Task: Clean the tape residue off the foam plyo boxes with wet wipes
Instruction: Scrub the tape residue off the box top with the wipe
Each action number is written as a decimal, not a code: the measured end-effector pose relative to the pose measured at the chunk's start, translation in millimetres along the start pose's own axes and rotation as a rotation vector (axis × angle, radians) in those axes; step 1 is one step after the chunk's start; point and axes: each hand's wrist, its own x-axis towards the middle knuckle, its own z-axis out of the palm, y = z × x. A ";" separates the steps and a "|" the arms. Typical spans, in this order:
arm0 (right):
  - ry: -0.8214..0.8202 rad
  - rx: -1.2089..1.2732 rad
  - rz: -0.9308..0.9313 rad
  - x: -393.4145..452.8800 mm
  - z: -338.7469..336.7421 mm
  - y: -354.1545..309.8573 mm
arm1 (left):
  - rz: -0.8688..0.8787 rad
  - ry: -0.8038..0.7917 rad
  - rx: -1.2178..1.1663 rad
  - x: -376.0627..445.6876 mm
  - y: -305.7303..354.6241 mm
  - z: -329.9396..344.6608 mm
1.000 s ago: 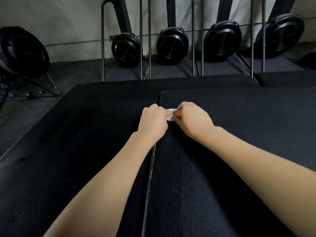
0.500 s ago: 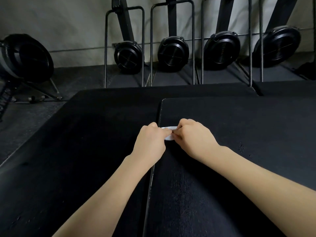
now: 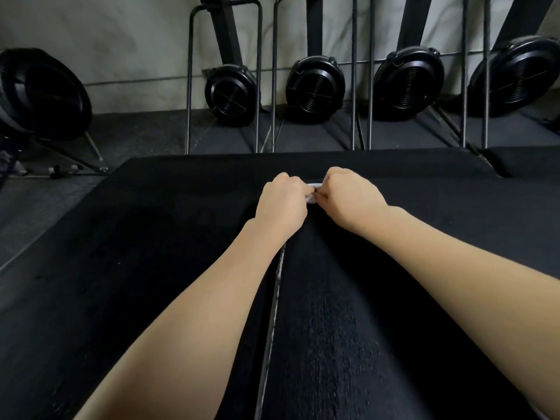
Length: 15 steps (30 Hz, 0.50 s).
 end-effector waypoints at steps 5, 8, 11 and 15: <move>-0.010 0.032 0.021 27.2 9.3 9.9 | -0.023 0.038 -0.097 23.6 -10.6 9.9; -0.035 0.075 0.029 29.7 2.9 7.3 | -0.050 0.005 -0.148 32.9 -8.9 9.5; -0.069 0.111 0.057 24.4 -10.0 3.7 | -0.074 0.013 -0.199 33.0 -5.7 5.3; -0.090 0.155 0.060 0.0 -26.0 2.0 | -0.066 -0.015 -0.231 15.8 -1.2 -1.7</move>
